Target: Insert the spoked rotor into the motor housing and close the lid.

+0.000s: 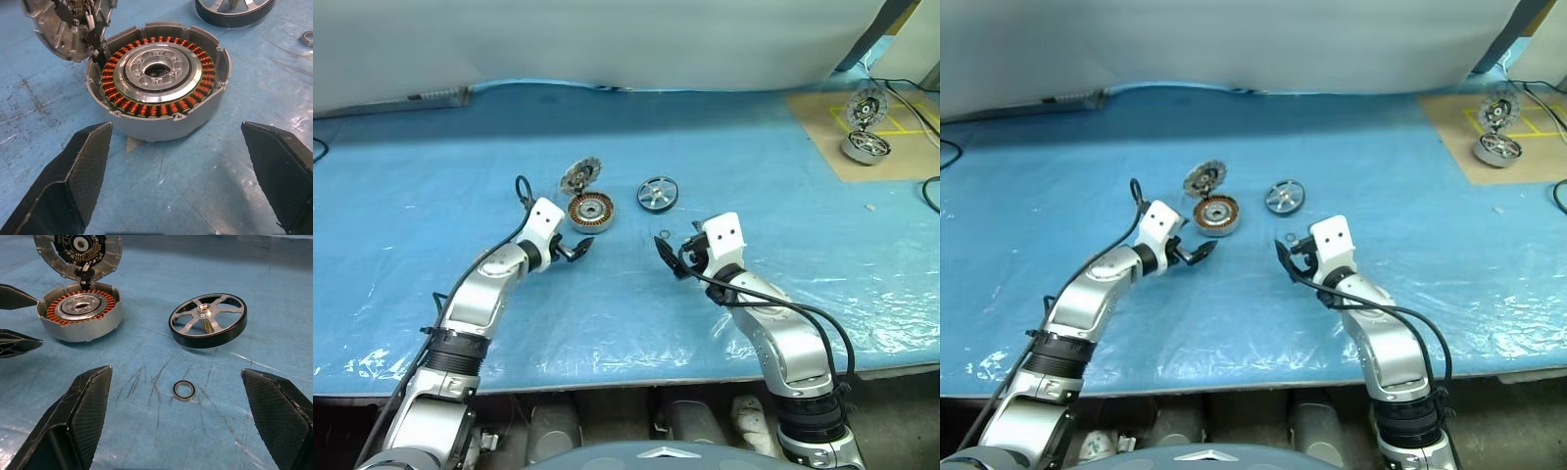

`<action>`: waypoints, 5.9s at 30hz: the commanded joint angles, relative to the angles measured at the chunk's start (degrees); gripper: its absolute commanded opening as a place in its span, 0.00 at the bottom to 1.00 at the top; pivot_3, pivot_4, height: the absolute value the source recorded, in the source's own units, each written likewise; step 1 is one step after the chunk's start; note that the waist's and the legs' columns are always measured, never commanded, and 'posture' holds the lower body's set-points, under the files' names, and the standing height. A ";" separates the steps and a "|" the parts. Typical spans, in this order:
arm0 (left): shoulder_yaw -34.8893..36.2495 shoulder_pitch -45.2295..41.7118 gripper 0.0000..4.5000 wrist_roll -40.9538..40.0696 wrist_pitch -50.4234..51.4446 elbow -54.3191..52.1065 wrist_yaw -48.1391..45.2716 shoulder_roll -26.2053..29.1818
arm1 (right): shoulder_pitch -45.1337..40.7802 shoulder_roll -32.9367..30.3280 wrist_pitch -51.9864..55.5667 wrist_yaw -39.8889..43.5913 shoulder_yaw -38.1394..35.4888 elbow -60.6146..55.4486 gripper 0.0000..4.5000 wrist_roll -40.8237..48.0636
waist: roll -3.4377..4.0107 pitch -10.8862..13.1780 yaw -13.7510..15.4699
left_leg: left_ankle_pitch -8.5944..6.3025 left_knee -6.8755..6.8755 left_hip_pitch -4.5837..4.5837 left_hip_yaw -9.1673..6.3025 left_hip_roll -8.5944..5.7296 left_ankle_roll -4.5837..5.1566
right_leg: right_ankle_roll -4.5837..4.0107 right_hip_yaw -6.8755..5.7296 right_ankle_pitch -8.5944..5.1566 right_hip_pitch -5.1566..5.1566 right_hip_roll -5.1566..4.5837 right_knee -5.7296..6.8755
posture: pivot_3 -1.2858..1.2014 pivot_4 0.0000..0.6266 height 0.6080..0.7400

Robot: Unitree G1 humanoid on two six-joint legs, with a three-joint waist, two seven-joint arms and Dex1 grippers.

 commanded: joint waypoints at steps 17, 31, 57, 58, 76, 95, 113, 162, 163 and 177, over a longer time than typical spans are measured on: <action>-6.24 -15.55 1.00 -1.08 -2.37 10.03 -21.15 7.69 | -0.98 0.83 -7.33 1.54 3.02 0.51 1.00 -0.07 | 0.01 0.00 0.02 | 0.03 0.02 0.04 0.00 -0.02 -0.04 | -0.01 0.02 0.00 0.00 -0.01 0.11 | 0.52 0.24 1.00; -10.31 -29.41 1.00 8.13 -11.97 32.32 -20.53 2.91 | -1.17 2.79 -15.67 0.07 6.82 5.21 1.00 -4.08 | 0.00 0.00 0.07 | 0.03 0.05 0.10 -0.03 -0.02 -0.05 | 0.07 0.03 0.04 0.00 -0.01 0.43 | 0.52 0.24 1.00; -12.40 -28.55 1.00 13.30 -10.44 34.28 -21.44 0.64 | -1.23 3.87 -16.61 -0.60 6.18 7.45 1.00 -5.78 | -0.01 0.01 0.32 | 0.04 0.15 0.11 -0.04 -0.02 -0.08 | -0.18 0.03 -0.12 0.00 -0.04 0.56 | 0.52 0.24 1.00; -12.35 -28.83 1.00 13.44 -10.56 34.98 -21.11 0.30 | -1.22 3.87 -16.56 -0.65 6.14 7.45 1.00 -5.78 | -0.01 0.01 0.33 | 0.04 0.15 0.11 -0.04 -0.02 -0.08 | -0.19 0.03 -0.12 0.00 -0.04 0.56 | 0.52 0.24 1.00; -13.24 -37.74 0.87 17.46 -15.82 49.24 -21.79 -3.59 | -0.86 3.65 -15.90 -0.95 5.56 7.29 1.00 -5.90 | -0.01 0.01 1.56 | 0.11 0.11 0.12 -0.04 -0.04 -0.16 | -0.18 0.03 -0.12 0.01 -0.08 0.56 | 0.52 0.24 1.00; -14.78 -25.05 0.55 16.25 -16.11 28.87 -30.84 1.89 | -0.77 3.63 -15.12 -0.63 5.76 7.35 1.00 -5.86 | 0.00 0.02 1.48 | 0.11 -0.08 0.11 -0.03 -0.02 -0.16 | -0.19 -0.01 -0.14 0.00 -0.07 0.37 | 0.52 0.24 1.00; -6.77 -32.21 0.55 8.91 -0.36 27.56 -23.85 -0.55 | -1.33 3.82 -15.07 -0.52 5.89 8.30 1.00 -5.95 | 0.08 0.13 1.42 | 0.11 -0.13 0.03 -0.02 -0.02 -0.17 | -0.19 -0.03 -0.14 -0.05 -0.05 0.26 | 0.52 0.24 1.00; -36.83 -45.20 0.55 30.45 10.24 14.93 -47.35 7.78 | -2.86 0.08 -8.49 4.53 5.17 5.97 1.00 -4.60 | 0.07 0.26 1.55 | 0.12 -0.34 0.01 -0.05 -0.01 -0.16 | 0.03 -0.08 0.02 0.02 0.03 -0.08 | 0.52 0.24 1.00; -36.55 -44.85 0.55 30.37 11.46 14.74 -47.17 7.12 | -2.87 0.12 -8.39 4.62 5.25 5.96 1.00 -4.61 | 0.07 0.26 1.51 | 0.11 -0.34 0.02 -0.04 -0.01 -0.17 | 0.03 -0.08 0.02 0.04 0.02 -0.08 | 0.52 0.24 1.00; -37.07 -45.15 0.55 33.89 11.31 17.54 -39.81 0.41 | -0.32 -2.00 -5.07 5.67 4.47 2.00 1.00 -4.35 | 0.07 0.26 1.47 | 0.12 -0.25 0.01 -0.05 0.00 -0.16 | 0.02 -0.07 0.03 0.05 0.04 -0.03 | 0.52 0.24 1.00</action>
